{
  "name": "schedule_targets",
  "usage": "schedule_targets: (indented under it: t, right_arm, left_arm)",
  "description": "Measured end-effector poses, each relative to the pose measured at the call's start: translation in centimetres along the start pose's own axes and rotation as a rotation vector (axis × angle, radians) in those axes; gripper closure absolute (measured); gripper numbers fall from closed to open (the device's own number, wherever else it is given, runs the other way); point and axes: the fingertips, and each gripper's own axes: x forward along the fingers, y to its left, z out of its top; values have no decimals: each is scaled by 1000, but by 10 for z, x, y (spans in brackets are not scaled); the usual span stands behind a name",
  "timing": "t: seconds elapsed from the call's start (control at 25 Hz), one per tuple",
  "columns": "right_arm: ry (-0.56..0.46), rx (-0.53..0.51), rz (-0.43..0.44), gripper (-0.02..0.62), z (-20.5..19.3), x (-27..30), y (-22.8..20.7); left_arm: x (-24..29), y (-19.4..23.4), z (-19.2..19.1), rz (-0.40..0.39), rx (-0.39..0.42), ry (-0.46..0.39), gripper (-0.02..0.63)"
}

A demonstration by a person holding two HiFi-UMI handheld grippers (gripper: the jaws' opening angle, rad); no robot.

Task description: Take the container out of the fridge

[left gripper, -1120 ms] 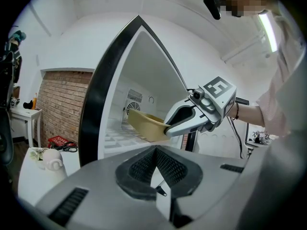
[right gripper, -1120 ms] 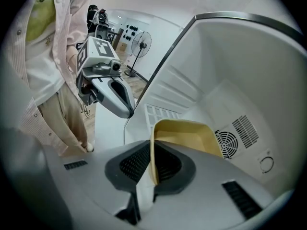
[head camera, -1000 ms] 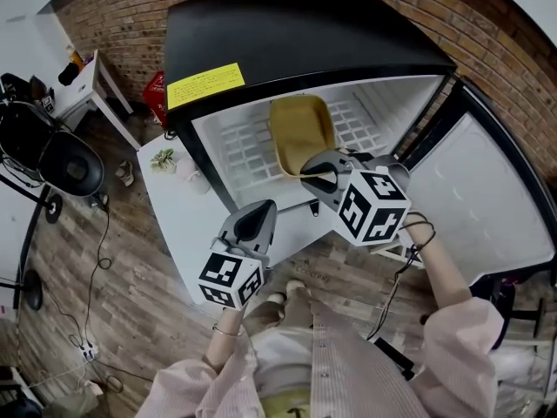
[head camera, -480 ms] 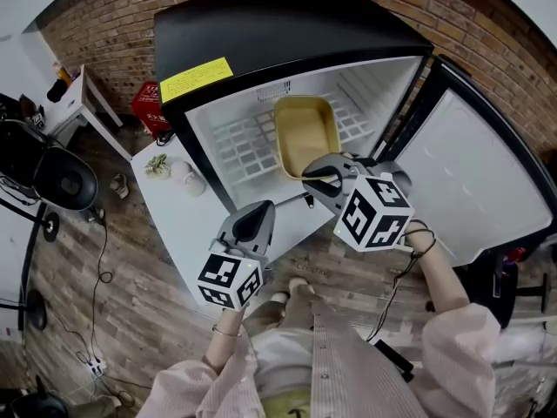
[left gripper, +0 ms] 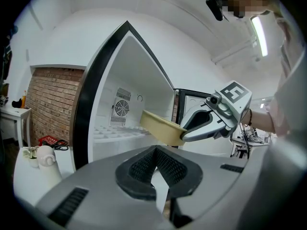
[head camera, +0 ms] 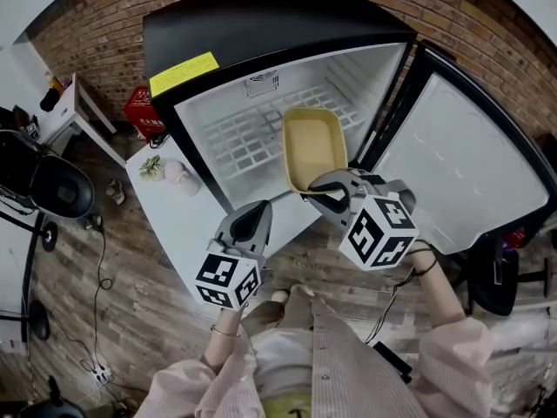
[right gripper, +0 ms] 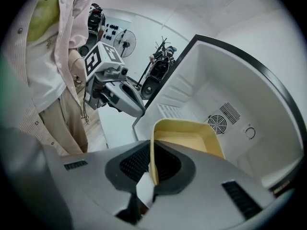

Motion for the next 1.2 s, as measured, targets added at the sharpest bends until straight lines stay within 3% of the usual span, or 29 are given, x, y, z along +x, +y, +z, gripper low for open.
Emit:
schedule_targets:
  t: [0.32,1.2]
  right_arm:
    - [1,65,-17,571,-18,-19,26]
    - [21,206,62,571,-63,-13,78]
  left_arm:
    - [6,-12,-3,2,-6,7,615]
    - [11,-20,-21,67,-39,47,615]
